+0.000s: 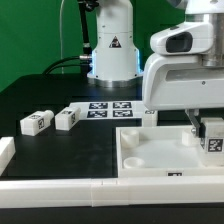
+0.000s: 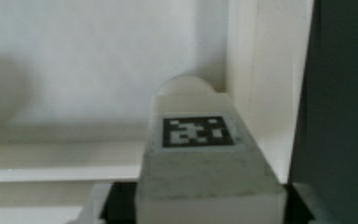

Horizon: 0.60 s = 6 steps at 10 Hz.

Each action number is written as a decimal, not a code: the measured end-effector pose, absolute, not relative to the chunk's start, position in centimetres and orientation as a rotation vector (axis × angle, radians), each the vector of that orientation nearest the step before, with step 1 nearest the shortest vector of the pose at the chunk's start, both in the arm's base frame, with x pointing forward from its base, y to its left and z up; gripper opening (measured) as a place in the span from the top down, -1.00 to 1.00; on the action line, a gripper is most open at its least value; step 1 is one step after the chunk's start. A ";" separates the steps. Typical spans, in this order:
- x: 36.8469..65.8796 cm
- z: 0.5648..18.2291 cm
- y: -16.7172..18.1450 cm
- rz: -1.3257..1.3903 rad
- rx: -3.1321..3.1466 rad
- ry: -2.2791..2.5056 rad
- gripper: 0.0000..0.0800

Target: Assemble one leg

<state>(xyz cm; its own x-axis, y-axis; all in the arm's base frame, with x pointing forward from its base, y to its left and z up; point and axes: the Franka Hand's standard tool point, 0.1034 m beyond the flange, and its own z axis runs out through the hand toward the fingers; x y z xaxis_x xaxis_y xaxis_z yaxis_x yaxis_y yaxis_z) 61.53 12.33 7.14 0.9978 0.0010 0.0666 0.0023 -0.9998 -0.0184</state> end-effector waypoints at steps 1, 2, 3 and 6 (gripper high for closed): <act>61.5 7.1 12.3 -0.104 -3.119 0.063 0.28; 61.5 7.1 12.3 -0.103 -3.115 0.134 0.28; 61.6 7.1 12.2 -0.102 -3.101 0.297 0.28; 61.5 7.2 10.7 -0.096 -3.032 0.864 0.26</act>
Offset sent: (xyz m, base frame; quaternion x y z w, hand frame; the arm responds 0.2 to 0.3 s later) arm -0.0020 -0.0110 0.0032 -0.0478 0.0299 0.2904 0.9552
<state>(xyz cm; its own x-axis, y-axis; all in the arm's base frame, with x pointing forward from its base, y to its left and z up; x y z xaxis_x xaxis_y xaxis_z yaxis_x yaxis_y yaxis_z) 61.47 10.72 7.24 0.8482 -0.5261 0.0622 -0.5269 -0.8499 -0.0046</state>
